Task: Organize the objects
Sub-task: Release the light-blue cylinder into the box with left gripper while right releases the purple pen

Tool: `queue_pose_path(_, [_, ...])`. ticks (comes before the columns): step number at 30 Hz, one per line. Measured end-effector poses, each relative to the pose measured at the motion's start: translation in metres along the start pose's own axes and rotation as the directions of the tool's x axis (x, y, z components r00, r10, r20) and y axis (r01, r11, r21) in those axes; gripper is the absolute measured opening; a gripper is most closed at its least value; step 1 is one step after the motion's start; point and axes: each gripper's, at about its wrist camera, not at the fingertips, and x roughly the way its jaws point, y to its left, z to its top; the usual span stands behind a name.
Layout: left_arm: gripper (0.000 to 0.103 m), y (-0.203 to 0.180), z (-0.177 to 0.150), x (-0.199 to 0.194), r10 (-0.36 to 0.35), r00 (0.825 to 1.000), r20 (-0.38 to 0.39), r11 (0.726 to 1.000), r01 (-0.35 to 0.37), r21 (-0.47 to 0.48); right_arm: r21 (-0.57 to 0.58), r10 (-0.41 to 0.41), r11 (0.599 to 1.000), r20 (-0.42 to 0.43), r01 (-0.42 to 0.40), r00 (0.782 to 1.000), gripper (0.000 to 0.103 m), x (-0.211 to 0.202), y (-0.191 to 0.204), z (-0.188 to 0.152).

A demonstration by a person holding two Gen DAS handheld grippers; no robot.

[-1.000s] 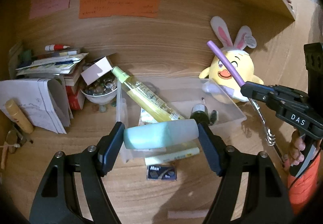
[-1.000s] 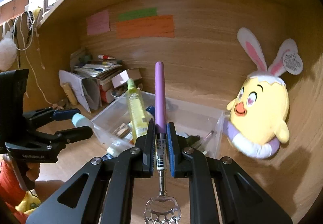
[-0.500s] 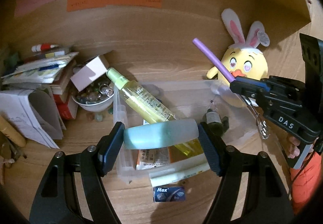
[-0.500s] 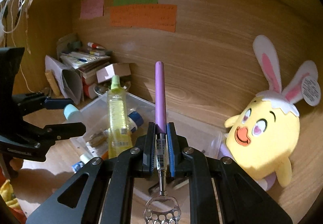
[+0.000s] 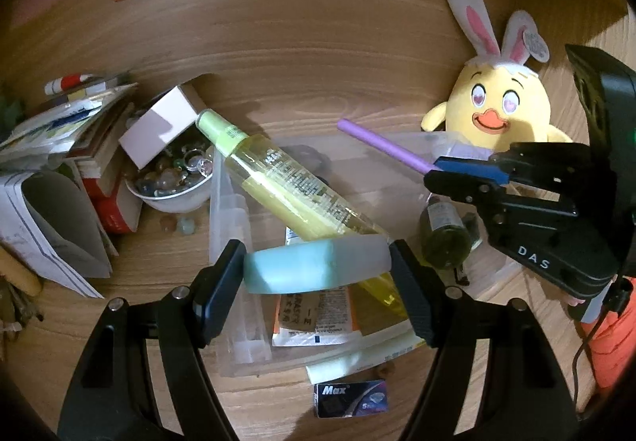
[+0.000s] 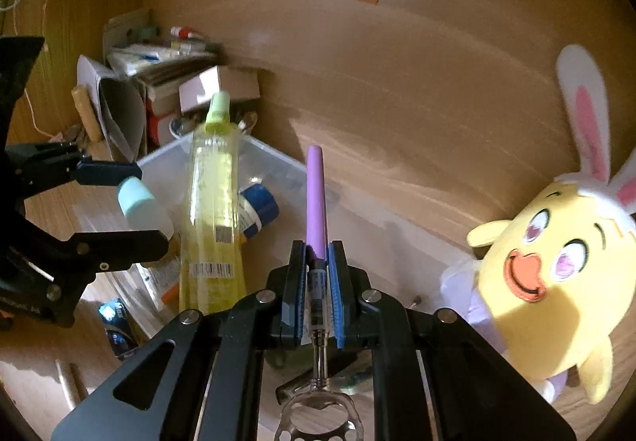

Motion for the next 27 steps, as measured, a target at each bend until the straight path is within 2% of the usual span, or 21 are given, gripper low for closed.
queue_pose_path(6, [0.073, 0.000, 0.000, -0.001, -0.004, 1.000, -0.005, 1.000, 0.004, 0.008, 0.013, 0.024, 1.000, -0.010, -0.024, 1.000, 0.010, 0.001, 0.000, 0.001])
queue_pose_path(11, [0.073, 0.002, -0.001, -0.010, -0.007, 1.000, 0.007, 1.000, 0.007, 0.006, 0.022, 0.008, 1.000, -0.063, -0.007, 0.998, 0.011, 0.009, 0.002, 0.001])
queue_pose_path(16, [0.073, 0.000, -0.003, -0.022, -0.015, 1.000, 0.014, 1.000, 0.015, 0.002, 0.035, 0.015, 0.999, -0.080, -0.012, 0.997, 0.033, 0.008, 0.003, 0.000])
queue_pose_path(17, [0.073, -0.001, -0.003, -0.024, -0.015, 1.000, 0.016, 1.000, 0.015, 0.002, 0.033, 0.012, 0.999, -0.073, -0.010, 0.997, 0.035, 0.005, 0.004, 0.000])
queue_pose_path(27, [0.076, 0.000, -0.011, -0.055, -0.017, 0.999, 0.044, 1.000, 0.017, 0.014, 0.061, 0.033, 0.998, -0.020, -0.032, 0.999, 0.037, -0.033, 0.009, 0.001])
